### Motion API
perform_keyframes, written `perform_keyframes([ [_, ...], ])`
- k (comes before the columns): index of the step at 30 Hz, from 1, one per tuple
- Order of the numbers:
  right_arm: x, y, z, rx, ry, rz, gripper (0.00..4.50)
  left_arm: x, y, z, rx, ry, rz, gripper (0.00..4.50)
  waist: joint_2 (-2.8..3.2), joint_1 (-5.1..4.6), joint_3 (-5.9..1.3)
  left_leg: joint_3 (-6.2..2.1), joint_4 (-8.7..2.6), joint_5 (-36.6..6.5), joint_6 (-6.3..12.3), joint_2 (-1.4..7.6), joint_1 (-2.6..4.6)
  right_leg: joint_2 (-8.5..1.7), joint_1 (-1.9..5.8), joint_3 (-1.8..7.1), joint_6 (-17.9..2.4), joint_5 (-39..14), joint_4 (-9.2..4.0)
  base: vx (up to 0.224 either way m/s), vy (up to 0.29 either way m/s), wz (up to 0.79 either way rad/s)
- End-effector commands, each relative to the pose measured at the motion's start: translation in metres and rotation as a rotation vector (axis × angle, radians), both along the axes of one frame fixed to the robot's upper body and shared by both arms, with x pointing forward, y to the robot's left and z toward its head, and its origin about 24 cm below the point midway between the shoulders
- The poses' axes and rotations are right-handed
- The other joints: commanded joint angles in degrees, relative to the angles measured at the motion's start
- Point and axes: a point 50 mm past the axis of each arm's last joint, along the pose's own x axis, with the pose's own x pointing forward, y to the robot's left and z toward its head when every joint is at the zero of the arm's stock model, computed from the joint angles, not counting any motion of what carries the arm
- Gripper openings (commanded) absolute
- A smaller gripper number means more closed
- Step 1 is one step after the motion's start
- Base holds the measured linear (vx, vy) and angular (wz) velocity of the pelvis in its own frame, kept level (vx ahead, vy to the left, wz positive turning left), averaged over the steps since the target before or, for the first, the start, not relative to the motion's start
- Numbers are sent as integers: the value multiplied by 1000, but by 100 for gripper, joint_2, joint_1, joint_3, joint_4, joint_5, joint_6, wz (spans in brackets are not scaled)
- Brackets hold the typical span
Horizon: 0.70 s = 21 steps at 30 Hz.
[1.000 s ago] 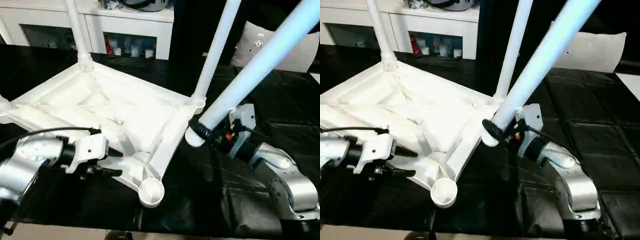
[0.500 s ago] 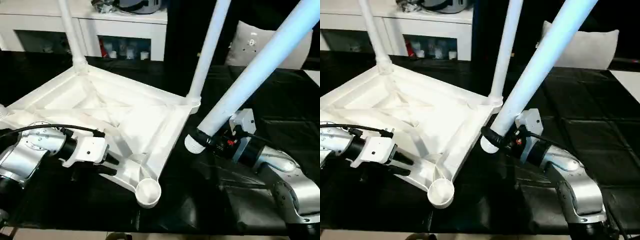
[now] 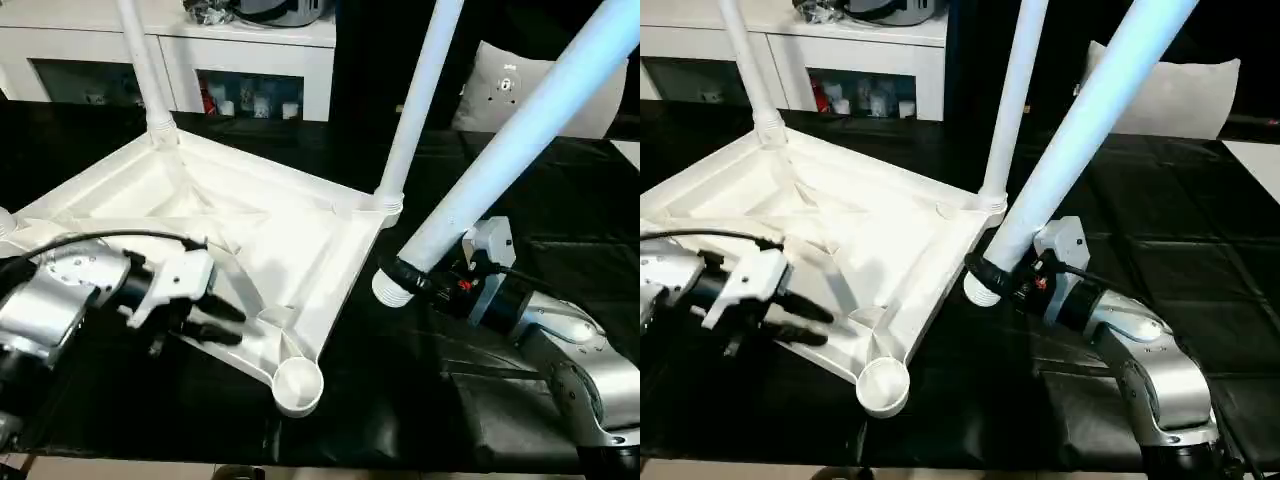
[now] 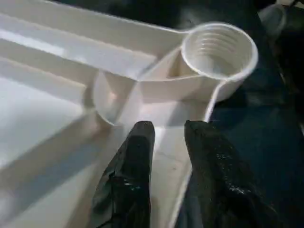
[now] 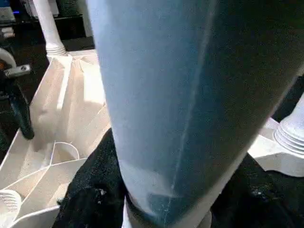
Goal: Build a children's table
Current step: Rotate table base
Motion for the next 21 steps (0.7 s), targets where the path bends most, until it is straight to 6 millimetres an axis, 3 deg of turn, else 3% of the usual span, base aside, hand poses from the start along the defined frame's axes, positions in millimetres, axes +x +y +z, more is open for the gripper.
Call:
perform_keyframes([
  [1,0,1,5,1,-19,13,189,-2,-1,0,49,-5,-33,173,71,19,-344,-125,-458,-1572,-240,334,187,-487,140,287,-1246,-1047,-489,0,0,0],
  [4,0,2,4,2,-16,14,189,-2,-4,-2,65,-18,-51,196,80,30,-345,-129,-460,-1568,-253,339,186,-490,138,288,-1233,-1054,-492,0,0,0],
  [12,0,3,3,4,-13,12,189,-3,-6,-17,168,-53,-131,196,102,21,-364,-131,-456,-1502,-247,334,181,-483,150,284,-1222,-821,-479,0,0,0],
  [21,-1,4,3,4,-11,11,189,6,-13,-20,162,-49,-130,120,84,35,-367,-133,-448,-1471,-245,337,175,-502,162,283,-1293,-781,-471,0,0,0],
])
